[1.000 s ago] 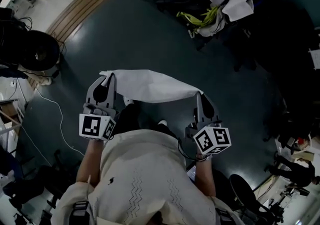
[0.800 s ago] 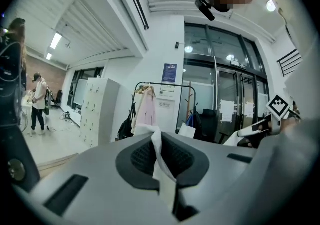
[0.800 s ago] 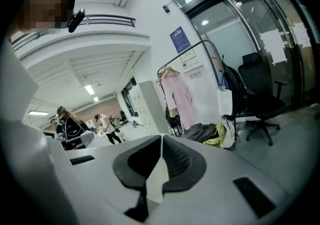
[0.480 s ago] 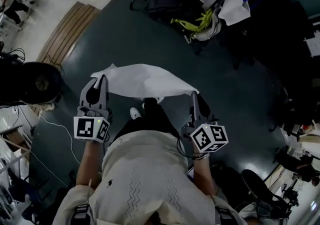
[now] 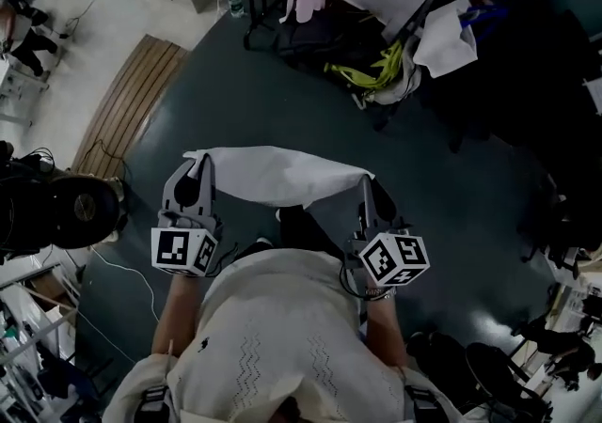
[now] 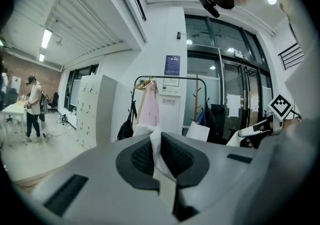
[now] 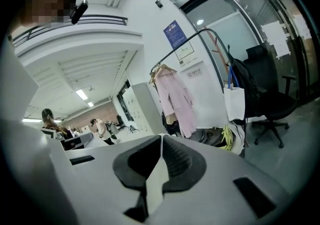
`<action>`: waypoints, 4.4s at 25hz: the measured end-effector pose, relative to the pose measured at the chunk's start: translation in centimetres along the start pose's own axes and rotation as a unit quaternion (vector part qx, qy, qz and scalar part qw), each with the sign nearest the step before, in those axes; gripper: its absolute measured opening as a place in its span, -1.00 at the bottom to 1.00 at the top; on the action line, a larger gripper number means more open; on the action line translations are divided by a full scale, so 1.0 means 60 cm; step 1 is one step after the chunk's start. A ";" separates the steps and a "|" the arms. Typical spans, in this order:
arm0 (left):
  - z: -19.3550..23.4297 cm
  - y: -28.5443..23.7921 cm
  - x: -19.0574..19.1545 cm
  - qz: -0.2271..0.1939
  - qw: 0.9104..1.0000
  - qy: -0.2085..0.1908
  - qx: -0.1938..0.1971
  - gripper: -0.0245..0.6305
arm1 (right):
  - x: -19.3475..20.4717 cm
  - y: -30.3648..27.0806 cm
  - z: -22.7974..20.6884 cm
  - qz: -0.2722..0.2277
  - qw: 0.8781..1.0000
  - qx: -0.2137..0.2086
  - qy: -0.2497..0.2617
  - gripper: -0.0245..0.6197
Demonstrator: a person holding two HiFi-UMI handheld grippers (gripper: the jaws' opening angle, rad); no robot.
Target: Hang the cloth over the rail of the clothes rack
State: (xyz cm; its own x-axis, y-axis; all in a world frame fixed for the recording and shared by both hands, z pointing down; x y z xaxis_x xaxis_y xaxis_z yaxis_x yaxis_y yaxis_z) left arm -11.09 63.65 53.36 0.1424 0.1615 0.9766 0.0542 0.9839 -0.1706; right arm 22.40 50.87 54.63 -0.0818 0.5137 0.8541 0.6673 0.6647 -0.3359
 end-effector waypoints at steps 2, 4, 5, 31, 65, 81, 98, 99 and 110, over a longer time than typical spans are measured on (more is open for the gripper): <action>0.003 -0.052 -0.021 -0.010 1.000 -0.001 0.000 -0.87 | -0.030 -0.035 -0.020 -0.002 1.000 -0.002 -0.001 -0.84; 0.000 -0.102 -0.042 -0.025 1.000 -0.005 -0.001 -0.87 | -0.061 -0.064 -0.046 -0.009 1.000 -0.007 0.005 -0.85; -0.004 -0.127 -0.051 -0.033 0.999 -0.007 -0.001 -0.87 | -0.077 -0.078 -0.060 -0.013 1.000 -0.009 0.009 -0.85; 0.127 -0.692 -0.206 -0.015 0.973 -0.038 0.228 -0.87 | -0.278 -0.351 -0.117 -0.107 0.974 0.193 -0.044 -0.85; 0.023 -1.141 -0.321 -0.068 0.972 -0.028 0.225 -0.87 | -0.586 -0.614 -0.433 -0.159 0.971 0.175 -0.020 -0.85; -0.059 -1.246 -0.588 -0.264 0.933 -0.047 0.240 -0.87 | -0.945 -0.577 -0.470 -0.258 0.952 0.083 0.140 -0.84; -0.049 -1.295 -0.802 -0.384 0.872 -0.101 0.286 -0.87 | -1.110 -0.567 -0.371 -0.337 0.910 0.113 0.215 -0.85; -0.049 -1.296 -0.812 -0.388 0.870 -0.104 0.287 -0.87 | -1.119 -0.566 -0.366 -0.340 0.907 0.116 0.219 -0.85; -0.073 -1.315 -0.962 -0.462 0.834 -0.147 0.265 -0.87 | -1.285 -0.546 -0.315 -0.391 0.871 0.136 0.266 -0.85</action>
State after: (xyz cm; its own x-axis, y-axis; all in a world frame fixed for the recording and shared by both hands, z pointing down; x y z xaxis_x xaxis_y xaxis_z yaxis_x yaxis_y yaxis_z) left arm -19.25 -23.62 9.88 0.0283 -0.7482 0.6629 -0.4485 0.5831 0.6773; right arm 20.83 -20.77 7.27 -0.0289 -0.4290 0.9028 0.3564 0.8394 0.4103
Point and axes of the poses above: the fingertips, and each gripper's own axes: y backward along the fingers, z to its left, x out of its underside, the point moved 10 cm from there along y, backward along the fingers, and after that the axes turned 1 degree about y, right-handed, at the moved point
